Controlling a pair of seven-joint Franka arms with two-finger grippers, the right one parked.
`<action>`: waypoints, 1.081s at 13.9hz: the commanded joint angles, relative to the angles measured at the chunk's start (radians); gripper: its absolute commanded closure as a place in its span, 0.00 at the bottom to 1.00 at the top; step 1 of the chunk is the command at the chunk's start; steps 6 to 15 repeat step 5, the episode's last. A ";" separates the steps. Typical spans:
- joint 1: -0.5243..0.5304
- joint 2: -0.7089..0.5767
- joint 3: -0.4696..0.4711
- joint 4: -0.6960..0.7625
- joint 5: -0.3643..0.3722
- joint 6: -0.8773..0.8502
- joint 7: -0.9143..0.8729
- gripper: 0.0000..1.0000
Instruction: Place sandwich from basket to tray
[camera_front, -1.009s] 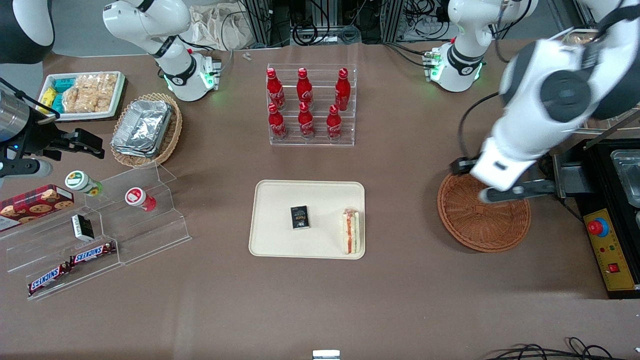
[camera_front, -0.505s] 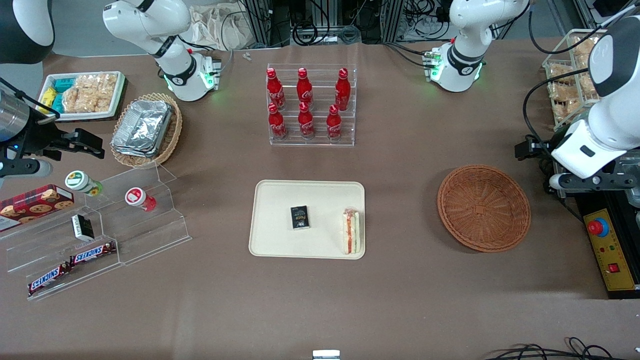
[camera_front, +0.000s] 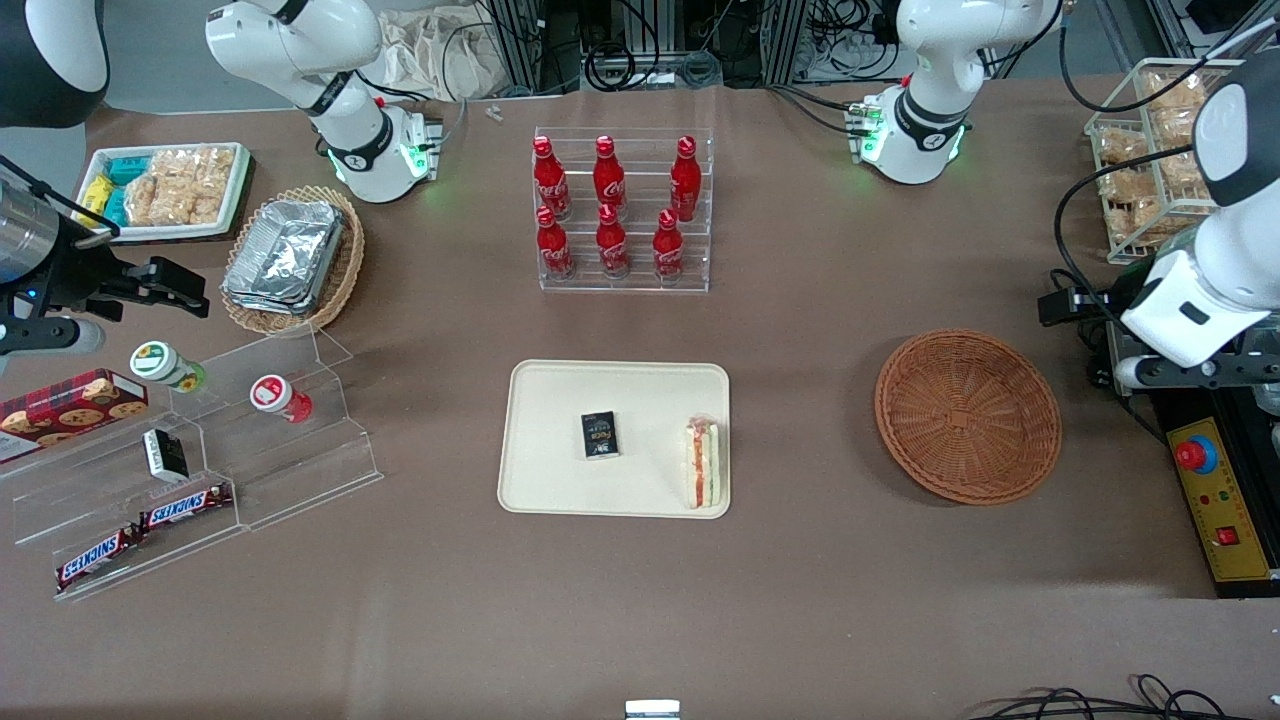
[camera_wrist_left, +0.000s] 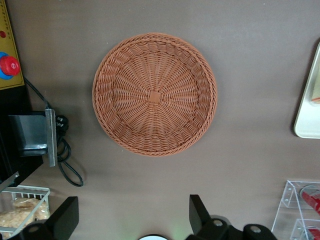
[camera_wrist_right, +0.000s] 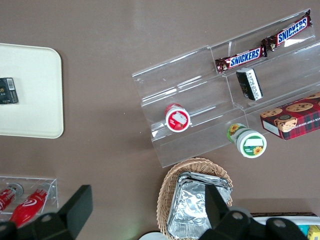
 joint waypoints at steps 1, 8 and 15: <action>-0.053 0.014 0.041 0.024 -0.012 0.004 0.000 0.01; -0.028 0.071 -0.021 0.110 0.039 -0.010 -0.002 0.01; -0.028 0.071 -0.021 0.110 0.039 -0.010 -0.002 0.01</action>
